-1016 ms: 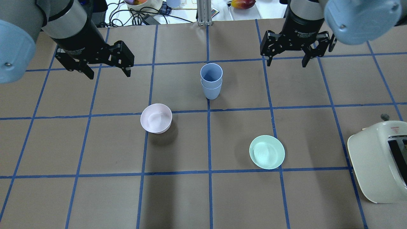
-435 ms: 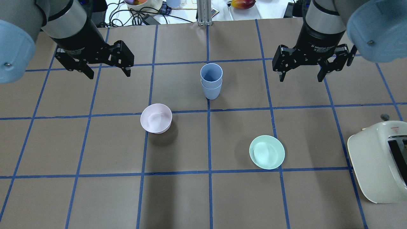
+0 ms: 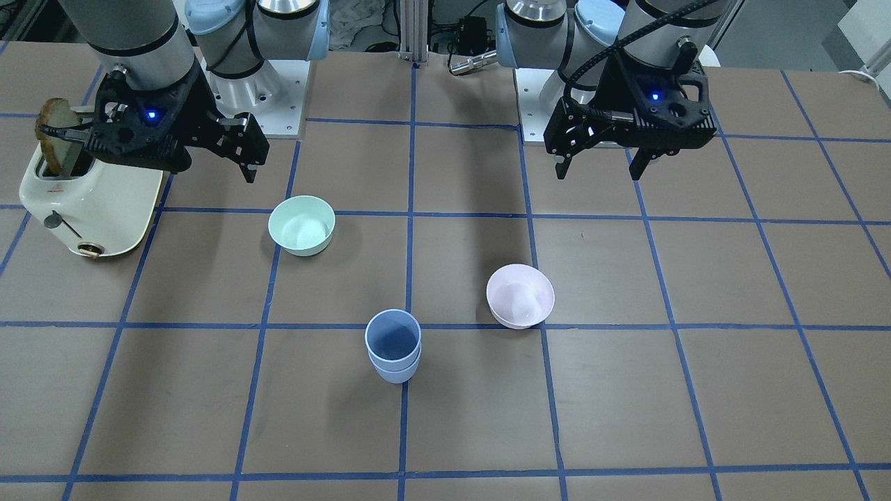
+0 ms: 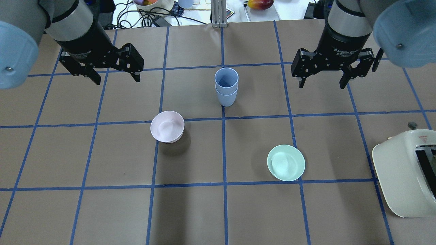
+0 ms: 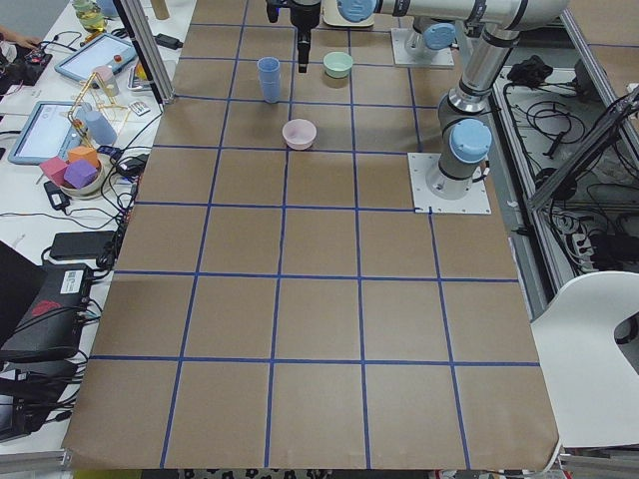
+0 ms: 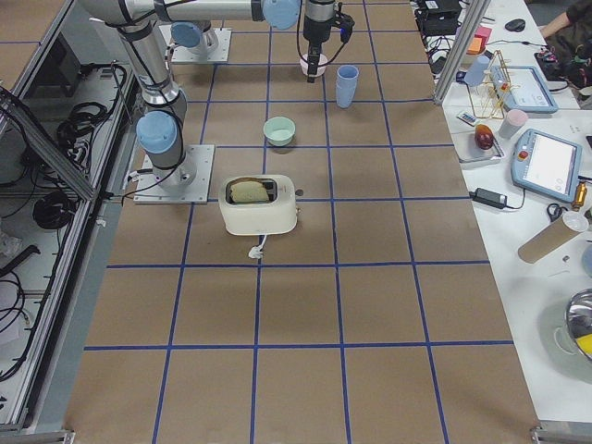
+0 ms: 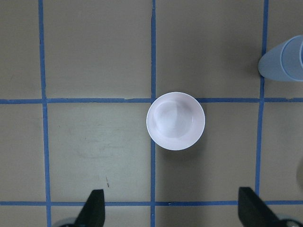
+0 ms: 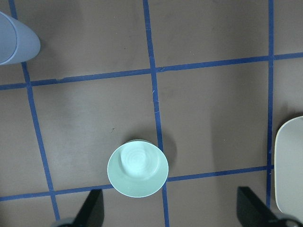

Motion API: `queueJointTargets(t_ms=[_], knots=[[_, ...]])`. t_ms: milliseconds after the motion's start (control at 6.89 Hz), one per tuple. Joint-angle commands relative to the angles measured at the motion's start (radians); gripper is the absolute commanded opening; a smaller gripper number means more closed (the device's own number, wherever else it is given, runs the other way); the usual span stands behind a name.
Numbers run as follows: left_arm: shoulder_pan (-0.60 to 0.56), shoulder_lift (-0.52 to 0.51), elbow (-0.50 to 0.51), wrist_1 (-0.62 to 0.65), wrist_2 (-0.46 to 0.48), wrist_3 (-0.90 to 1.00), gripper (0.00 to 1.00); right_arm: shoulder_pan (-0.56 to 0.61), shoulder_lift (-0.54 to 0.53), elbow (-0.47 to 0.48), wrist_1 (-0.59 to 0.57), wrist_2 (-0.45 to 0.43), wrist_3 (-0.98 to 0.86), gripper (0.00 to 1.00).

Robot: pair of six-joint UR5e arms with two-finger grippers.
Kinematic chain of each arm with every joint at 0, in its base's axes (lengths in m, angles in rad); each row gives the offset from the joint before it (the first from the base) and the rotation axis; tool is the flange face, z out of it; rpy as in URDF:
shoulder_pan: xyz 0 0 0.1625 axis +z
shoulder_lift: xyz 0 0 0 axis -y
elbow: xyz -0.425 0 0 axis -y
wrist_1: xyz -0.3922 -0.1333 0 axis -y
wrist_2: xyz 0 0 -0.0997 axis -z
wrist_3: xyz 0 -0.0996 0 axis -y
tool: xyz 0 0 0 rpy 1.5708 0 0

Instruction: Stack blue cups with both arms

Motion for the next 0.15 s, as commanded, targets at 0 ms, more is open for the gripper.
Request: queueJointTargets(t_ms=[0], knots=[[0.000,-0.002,-0.002,0.000,0.000,0.000,1.00,0.001,0.001,0.000,0.001,0.000,0.001,1.00]])
